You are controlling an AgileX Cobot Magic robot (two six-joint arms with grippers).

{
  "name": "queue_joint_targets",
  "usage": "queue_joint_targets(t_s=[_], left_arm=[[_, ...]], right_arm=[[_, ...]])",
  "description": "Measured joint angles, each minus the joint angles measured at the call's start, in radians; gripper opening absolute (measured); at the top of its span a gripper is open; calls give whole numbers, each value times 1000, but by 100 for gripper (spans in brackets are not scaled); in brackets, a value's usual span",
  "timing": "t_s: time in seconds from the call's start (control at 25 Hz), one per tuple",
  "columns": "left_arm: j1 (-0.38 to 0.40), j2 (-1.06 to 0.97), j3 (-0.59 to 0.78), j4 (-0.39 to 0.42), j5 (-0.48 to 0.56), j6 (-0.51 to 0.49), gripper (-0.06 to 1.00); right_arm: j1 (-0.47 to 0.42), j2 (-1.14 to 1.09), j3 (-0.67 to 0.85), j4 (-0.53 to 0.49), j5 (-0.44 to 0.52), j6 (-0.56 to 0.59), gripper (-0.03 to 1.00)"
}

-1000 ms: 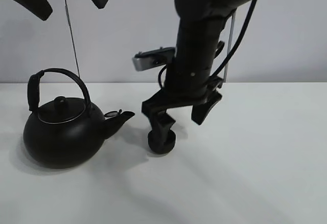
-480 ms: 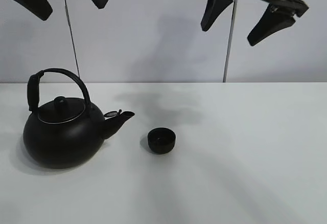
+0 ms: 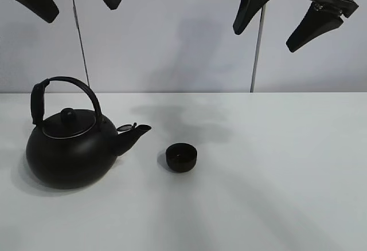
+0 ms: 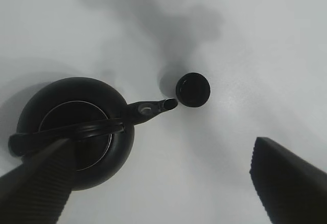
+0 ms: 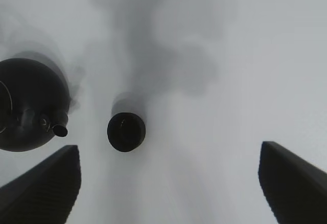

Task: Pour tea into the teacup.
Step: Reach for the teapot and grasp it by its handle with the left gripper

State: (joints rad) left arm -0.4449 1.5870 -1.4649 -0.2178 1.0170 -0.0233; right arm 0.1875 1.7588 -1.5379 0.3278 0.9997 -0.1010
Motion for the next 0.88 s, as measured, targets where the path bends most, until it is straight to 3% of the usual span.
queue_joint_targets(t_s=[0.88], left_arm=[[0,0,0,0,0,0,67]], right_arm=[[0,0,0,-12,33,22,65]])
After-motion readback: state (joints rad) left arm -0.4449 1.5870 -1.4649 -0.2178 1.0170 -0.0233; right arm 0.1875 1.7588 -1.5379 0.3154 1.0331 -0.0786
